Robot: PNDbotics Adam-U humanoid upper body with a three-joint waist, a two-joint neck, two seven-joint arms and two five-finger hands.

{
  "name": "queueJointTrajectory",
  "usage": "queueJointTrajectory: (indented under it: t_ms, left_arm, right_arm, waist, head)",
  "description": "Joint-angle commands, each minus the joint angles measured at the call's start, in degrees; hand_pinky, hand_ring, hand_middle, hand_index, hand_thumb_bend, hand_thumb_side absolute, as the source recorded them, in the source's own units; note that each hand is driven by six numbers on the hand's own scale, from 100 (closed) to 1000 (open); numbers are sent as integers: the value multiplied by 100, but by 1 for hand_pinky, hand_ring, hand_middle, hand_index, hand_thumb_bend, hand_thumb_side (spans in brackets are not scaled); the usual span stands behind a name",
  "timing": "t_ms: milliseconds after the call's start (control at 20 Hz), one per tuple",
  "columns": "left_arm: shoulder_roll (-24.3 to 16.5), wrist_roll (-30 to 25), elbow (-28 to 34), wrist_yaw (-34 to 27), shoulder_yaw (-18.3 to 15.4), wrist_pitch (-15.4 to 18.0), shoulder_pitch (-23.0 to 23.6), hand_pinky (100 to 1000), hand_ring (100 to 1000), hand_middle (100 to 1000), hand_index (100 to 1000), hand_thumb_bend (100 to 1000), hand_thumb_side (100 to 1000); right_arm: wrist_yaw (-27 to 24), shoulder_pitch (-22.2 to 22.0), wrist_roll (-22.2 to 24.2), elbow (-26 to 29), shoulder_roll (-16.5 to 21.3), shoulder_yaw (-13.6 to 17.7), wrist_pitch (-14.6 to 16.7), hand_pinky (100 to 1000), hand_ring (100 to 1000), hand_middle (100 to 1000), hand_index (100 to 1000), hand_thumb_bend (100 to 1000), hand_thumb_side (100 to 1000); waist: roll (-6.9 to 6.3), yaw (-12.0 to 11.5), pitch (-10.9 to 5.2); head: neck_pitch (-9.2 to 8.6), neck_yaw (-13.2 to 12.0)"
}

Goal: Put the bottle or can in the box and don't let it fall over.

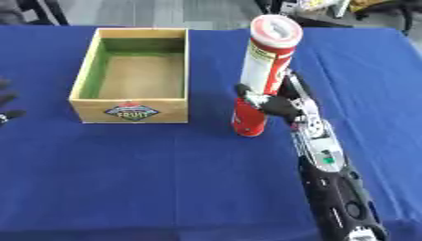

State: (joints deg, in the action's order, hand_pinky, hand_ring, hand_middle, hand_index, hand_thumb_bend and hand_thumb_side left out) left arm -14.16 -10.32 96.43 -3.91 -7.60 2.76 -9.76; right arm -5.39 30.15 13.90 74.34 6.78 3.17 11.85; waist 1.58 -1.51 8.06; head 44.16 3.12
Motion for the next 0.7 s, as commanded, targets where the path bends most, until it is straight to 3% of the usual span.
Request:
queueJointTrajectory:
  t_ms: [50,400,700]
  left_arm:
    - [-64,-5,130,-14,-15,-1,-26,780,905,899,947,362,815]
    - [-56,-19,128,-15,2,-6,-5,780,905,899,946,361,815]
    - [-37,-59,125,-24,45,-6,6,780,904,899,946,361,815]
  right_arm:
    - [-68,238,-36,32,105,43,-11,384,387,331,462,198,100]
    - [62,831,-15,-119,178,3,-22,382,383,326,458,203,100]
    - [384,1634,-27,-410,96,-41,-6,379,382,324,458,223,100]
  waist:
    - [-7,2,-77]
    - [-5,-27,-107]
    - [-19,-140,-141]
  head:
    - [-4,-10]
    - [-4,-27]
    - [-4,14]
